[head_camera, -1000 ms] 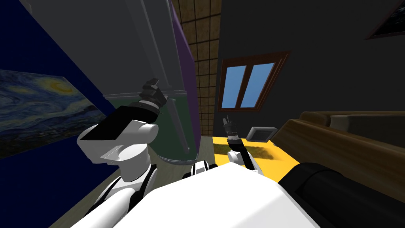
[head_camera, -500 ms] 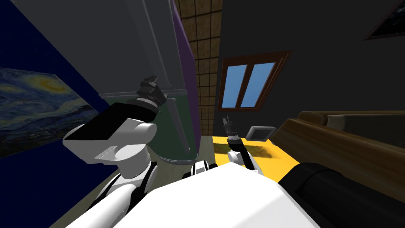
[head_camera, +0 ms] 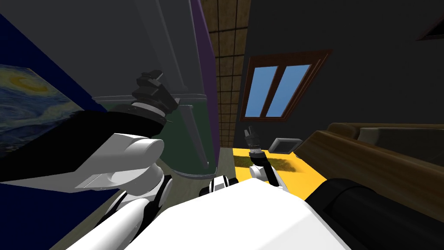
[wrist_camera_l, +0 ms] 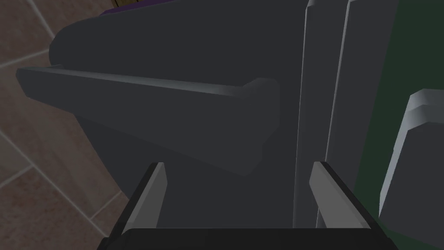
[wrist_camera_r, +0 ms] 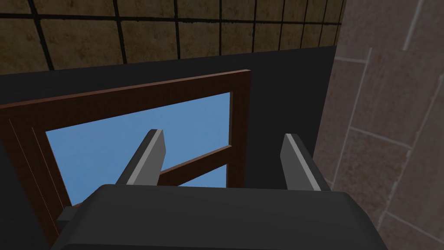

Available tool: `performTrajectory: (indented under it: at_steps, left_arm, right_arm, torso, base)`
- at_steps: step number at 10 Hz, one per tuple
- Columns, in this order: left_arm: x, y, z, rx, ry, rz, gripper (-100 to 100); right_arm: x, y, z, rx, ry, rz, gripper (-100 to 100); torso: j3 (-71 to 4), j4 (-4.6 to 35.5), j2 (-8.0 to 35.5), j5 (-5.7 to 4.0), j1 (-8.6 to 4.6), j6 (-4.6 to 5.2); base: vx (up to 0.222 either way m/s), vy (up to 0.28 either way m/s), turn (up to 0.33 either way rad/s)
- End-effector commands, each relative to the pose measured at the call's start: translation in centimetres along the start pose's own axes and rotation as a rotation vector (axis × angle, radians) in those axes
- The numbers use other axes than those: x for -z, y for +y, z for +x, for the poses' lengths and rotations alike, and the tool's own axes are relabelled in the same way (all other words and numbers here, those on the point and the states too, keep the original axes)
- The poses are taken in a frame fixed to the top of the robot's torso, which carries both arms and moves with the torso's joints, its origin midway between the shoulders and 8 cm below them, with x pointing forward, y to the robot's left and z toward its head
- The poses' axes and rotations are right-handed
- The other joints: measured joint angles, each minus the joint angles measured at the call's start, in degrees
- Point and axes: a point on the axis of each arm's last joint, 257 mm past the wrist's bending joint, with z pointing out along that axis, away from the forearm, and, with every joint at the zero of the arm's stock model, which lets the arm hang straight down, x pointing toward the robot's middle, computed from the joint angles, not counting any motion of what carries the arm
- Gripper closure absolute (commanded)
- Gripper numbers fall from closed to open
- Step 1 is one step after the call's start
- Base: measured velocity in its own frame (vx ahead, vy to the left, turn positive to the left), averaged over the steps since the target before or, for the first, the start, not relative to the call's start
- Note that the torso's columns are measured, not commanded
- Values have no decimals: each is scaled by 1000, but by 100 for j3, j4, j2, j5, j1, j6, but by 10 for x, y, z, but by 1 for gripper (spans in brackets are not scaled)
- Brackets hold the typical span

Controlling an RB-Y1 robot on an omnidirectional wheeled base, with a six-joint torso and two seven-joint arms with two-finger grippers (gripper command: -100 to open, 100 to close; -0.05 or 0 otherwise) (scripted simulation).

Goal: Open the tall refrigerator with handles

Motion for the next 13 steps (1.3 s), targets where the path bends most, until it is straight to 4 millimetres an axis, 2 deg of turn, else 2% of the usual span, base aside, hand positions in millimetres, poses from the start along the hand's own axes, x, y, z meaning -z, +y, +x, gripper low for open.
performTrajectory:
  at_steps: [1, 5, 6, 7, 10, 11, 12, 13]
  left_arm:
    - [-6, -4, -1, -1, -2, 2, -100]
    - [-21, -12, -5, -3, -7, 1, -100]
    - [-18, -12, -4, -3, -5, 4, -100]
    - [-13, -7, -3, -2, -4, 1, 100]
    - [0, -1, 0, 0, 1, 2, 100]
    - [-2, -4, -1, -1, -1, 4, 100]
    - [-2, -12, 18, 40, 50, 13, 100]
    - [-2, -12, 18, 40, 50, 13, 100]
  right_arm:
    - [0, 0, 0, 0, 0, 0, 0]
    - [0, 0, 0, 0, 0, 0, 0]
    - [0, 0, 0, 0, 0, 0, 0]
    - [0, 0, 0, 0, 0, 0, 0]
    - [0, 0, 0, 0, 0, 0, 0]
    - [0, 0, 0, 0, 0, 0, 0]
    - [0, 0, 0, 0, 0, 0, 0]
    - [0, 0, 0, 0, 0, 0, 0]
  torso:
    - [2, 1, 4, 0, 1, 1]
    - [-4, -2, -7, 3, 9, -2]
    - [-4, -1, -5, 2, 9, 0]
    - [-7, -2, -7, 2, 8, 0]
    - [-9, -8, -15, 3, 6, 1]
    - [-6, -5, -11, 1, 4, 1]
    - [-7, -2, -11, 0, 3, 0]
    - [16, 15, 31, 4, 47, 7]
  base:
    - [11, 1, -13]
    - [23, -3, -15]
    - [8, -1, 1]
    - [-15, -1, 22]
    - [-28, 5, 17]
    - [-12, 2, 3]
    - [-122, 203, -85]
    - [-160, 313, -110]
